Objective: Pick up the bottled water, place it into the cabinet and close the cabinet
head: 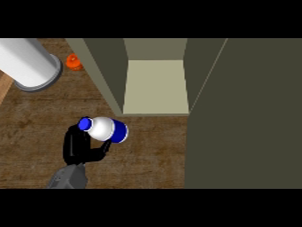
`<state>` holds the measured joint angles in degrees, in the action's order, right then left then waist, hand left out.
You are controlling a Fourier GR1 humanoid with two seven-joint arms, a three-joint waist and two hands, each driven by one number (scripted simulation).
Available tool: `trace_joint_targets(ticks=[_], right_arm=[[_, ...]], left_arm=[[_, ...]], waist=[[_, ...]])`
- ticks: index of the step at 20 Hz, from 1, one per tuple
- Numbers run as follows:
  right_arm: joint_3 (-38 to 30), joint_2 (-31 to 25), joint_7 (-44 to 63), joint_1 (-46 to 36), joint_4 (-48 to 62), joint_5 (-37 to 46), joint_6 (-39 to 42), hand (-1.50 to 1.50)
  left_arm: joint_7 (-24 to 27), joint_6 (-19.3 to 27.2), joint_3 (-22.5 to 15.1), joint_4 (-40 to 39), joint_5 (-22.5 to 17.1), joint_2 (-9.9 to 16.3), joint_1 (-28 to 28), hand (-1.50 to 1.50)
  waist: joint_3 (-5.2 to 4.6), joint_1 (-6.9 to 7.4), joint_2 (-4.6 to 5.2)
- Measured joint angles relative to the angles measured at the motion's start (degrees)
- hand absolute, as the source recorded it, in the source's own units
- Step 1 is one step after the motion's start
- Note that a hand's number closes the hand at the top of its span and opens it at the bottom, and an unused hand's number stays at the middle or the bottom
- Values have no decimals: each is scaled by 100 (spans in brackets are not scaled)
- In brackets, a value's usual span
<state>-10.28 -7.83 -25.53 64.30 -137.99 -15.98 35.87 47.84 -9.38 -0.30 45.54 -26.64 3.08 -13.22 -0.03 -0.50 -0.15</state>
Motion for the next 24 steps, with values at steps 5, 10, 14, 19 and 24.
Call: trace_joint_targets(ticks=[5,10,14,19,24], right_arm=[[119,77,34,-164,27,14,-66,-150],[72,17,133,-428,38,8,-157,-150],[68,2,159,-486,45,0,-131,-150],[116,-39,329,-687,49,-13,-210,-150],[170,33,413,-812,71,-19,-214,-150]], left_arm=[[-671,360,-372,1021,109,-118,84,150],[-1265,911,-998,2175,184,-250,259,150],[-1786,1542,-1594,3101,188,-285,288,150],[-2515,2565,-2423,3897,305,-300,22,150],[-3201,3680,-2932,4267,374,-304,-611,150]], waist=[[5,52,-13],[5,85,-13],[5,59,-15],[3,43,-2],[3,-9,4]])
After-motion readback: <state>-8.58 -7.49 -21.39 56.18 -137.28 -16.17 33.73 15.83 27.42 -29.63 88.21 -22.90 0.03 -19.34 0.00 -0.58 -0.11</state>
